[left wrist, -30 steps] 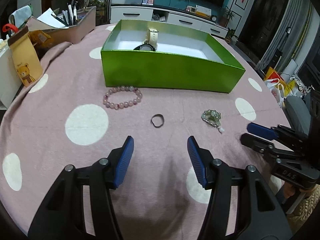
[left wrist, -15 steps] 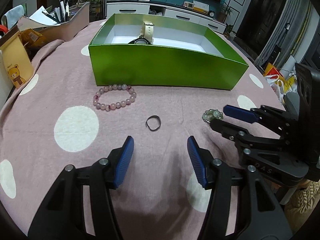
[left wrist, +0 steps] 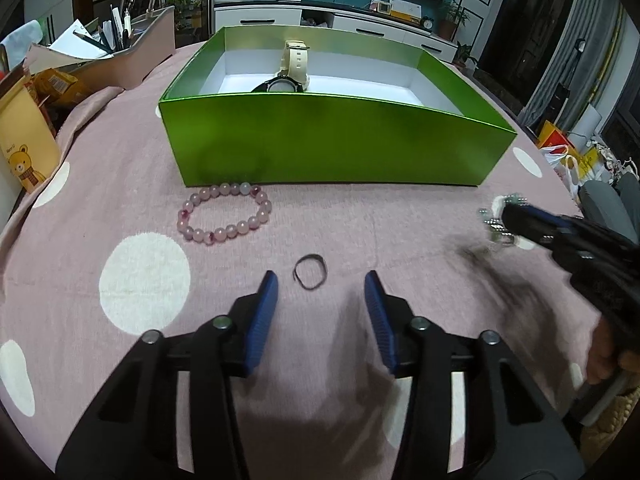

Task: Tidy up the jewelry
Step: 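Grasp the green jade pendant with the right tool while the left tool grasps the black hair tie, then carry the jade pendant and hair tie with both tools over the green box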

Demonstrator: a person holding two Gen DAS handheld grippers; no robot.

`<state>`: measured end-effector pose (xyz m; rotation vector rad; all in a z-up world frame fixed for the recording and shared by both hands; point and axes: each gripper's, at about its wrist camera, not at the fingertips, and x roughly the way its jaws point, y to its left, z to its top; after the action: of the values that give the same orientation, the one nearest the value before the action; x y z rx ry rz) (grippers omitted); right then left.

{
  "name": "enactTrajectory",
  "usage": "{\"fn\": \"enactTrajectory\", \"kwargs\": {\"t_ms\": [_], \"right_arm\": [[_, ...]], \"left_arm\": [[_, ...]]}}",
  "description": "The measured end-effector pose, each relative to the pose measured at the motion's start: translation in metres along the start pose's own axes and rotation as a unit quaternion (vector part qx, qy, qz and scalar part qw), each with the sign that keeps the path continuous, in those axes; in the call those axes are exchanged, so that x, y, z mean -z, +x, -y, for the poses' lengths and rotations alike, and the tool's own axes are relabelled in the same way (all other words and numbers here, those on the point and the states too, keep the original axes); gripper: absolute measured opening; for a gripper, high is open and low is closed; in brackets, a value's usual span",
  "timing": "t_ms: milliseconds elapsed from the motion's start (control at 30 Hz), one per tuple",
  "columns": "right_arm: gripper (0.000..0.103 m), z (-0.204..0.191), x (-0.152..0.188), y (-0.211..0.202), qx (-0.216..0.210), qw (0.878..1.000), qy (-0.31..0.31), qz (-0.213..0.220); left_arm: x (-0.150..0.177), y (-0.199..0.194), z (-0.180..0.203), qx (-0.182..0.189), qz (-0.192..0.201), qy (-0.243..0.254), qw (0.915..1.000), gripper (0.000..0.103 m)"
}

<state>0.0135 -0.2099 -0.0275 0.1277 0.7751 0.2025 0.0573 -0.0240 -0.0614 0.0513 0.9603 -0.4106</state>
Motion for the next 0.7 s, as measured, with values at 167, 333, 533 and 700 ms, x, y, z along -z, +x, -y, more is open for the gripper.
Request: {"fn": "enactTrajectory", "kwargs": {"t_ms": [167, 333, 533, 700], "right_arm": [[0.005, 0.011, 0.004, -0.017, -0.002, 1.000, 0.019, 0.014], [0.005, 0.017, 0.007, -0.024, -0.006, 0.999, 0.032, 0.022], [0.005, 0.018, 0.010, -0.026, -0.010, 0.999, 0.037, 0.022], [0.005, 0.019, 0.014, -0.029, -0.009, 0.999, 0.042, 0.020]], "left_arm": [[-0.002, 0.010, 0.005, -0.013, 0.002, 0.014, 0.9998, 0.031], [-0.005, 0.013, 0.005, -0.025, 0.008, 0.022, 0.9994, 0.019], [-0.004, 0.014, 0.007, -0.033, 0.013, 0.035, 0.9988, 0.019], [-0.004, 0.011, 0.002, -0.024, 0.007, 0.017, 0.9995, 0.019]]}}
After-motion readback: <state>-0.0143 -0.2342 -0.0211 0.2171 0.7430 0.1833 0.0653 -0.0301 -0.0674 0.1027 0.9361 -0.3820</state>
